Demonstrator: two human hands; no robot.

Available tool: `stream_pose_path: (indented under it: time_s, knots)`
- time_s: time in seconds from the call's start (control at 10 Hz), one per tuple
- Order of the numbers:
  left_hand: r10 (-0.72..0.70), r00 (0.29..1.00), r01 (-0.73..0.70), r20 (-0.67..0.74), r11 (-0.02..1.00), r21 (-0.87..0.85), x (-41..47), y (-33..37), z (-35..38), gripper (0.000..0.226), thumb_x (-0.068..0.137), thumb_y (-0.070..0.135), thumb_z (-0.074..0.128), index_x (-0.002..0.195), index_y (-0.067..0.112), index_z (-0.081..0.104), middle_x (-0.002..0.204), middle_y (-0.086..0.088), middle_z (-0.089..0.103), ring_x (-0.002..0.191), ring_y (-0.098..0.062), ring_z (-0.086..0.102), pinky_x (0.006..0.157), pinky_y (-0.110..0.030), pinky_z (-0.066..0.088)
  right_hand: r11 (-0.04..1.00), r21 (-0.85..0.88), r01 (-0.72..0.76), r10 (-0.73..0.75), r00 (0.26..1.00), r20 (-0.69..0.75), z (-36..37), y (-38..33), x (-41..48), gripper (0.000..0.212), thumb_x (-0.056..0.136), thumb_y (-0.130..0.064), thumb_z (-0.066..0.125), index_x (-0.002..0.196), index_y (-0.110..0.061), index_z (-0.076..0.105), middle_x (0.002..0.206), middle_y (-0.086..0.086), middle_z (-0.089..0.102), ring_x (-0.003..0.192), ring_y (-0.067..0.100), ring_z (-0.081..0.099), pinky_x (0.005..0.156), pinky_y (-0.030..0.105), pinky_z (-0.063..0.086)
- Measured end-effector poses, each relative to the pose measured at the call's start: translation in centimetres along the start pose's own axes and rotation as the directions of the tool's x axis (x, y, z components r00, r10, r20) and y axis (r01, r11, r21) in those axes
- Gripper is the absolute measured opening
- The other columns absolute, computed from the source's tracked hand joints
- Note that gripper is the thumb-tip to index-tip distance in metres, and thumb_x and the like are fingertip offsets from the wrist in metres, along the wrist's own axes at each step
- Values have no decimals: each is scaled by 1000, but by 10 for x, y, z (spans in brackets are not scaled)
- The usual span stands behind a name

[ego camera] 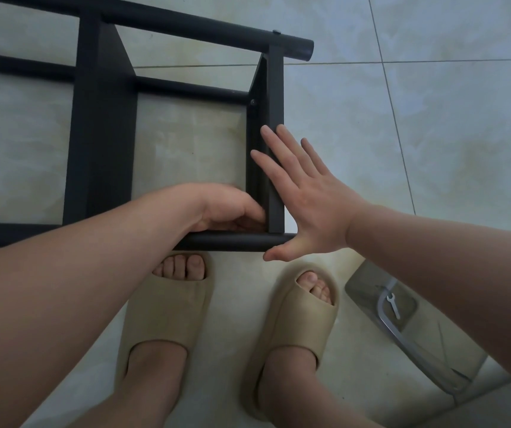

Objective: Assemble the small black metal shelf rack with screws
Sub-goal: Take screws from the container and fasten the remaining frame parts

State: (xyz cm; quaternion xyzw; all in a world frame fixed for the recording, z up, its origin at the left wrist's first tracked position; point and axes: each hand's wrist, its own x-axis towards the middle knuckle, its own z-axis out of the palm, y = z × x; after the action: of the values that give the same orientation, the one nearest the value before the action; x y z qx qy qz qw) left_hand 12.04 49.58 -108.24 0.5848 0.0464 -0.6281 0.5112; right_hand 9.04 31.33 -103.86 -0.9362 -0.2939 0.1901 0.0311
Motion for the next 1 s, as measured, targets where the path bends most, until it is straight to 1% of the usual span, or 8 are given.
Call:
stream_pose_path:
  time_s: [0.1,0.2,0.3,0.4,0.5,0.6,0.8,1.0]
  knots:
    - [46,999,-45,-22,999,18,0,-1,-2,19,86,-4,60,78,7,73,74,-10,73,72,-22,71,68,-28,55,1000,9,-1,1,1000,4,0,0,0,137,65,-95,46,161,-6,6,168,17,-12,155,34,-16,123,61,6]
    - [34,998,-32,44,999,-44,-1,-1,-4,37,88,-8,55,66,12,75,72,-9,72,67,-19,71,63,-25,56,1000,4,-3,3,1000,5,-1,0,0,137,65,-95,47,161,-6,6,168,17,-12,155,34,-16,123,61,6]
    - [10,996,-4,88,998,-68,0,-1,-4,42,89,-5,51,63,16,77,76,-10,72,71,-20,70,74,-30,55,1000,5,-2,2,1000,4,0,0,0,137,66,-95,47,161,-6,6,168,17,-12,155,34,-16,123,61,6]
    - [-8,998,10,60,999,-30,0,0,-2,29,89,3,56,72,11,77,81,-11,74,74,-22,71,71,-30,54,1000,5,1,-1,1000,-1,0,0,0,137,66,-95,47,161,-6,6,168,17,-11,155,34,-16,123,61,7]
    - [53,999,-53,-12,999,10,0,-1,-1,25,86,-3,61,70,10,74,73,-10,73,67,-20,71,60,-23,55,1000,6,0,0,1000,-5,1,0,0,137,65,-95,47,161,-6,7,168,17,-11,155,34,-16,123,61,7]
    - [79,996,-78,-28,997,23,1,-3,-3,33,84,-7,61,60,13,72,66,-8,68,61,-18,67,56,-21,53,1000,5,2,-2,1000,-11,1,0,0,137,65,-95,47,161,-6,7,168,17,-11,155,35,-15,123,61,7]
    - [71,997,-71,4,996,-58,2,-1,-4,24,87,-13,56,78,6,66,68,-9,69,63,-17,70,59,-22,56,1000,0,1,-1,1000,-10,1,0,1,137,65,-96,46,161,-5,7,168,18,-11,155,35,-15,123,61,7]
    - [33,999,-33,3,999,-10,0,-1,-1,17,88,-2,57,83,5,72,85,-16,72,84,-29,69,88,-40,53,1000,4,3,-3,1000,-19,2,0,0,137,65,-96,45,161,-5,8,168,18,-10,155,35,-14,123,61,7]
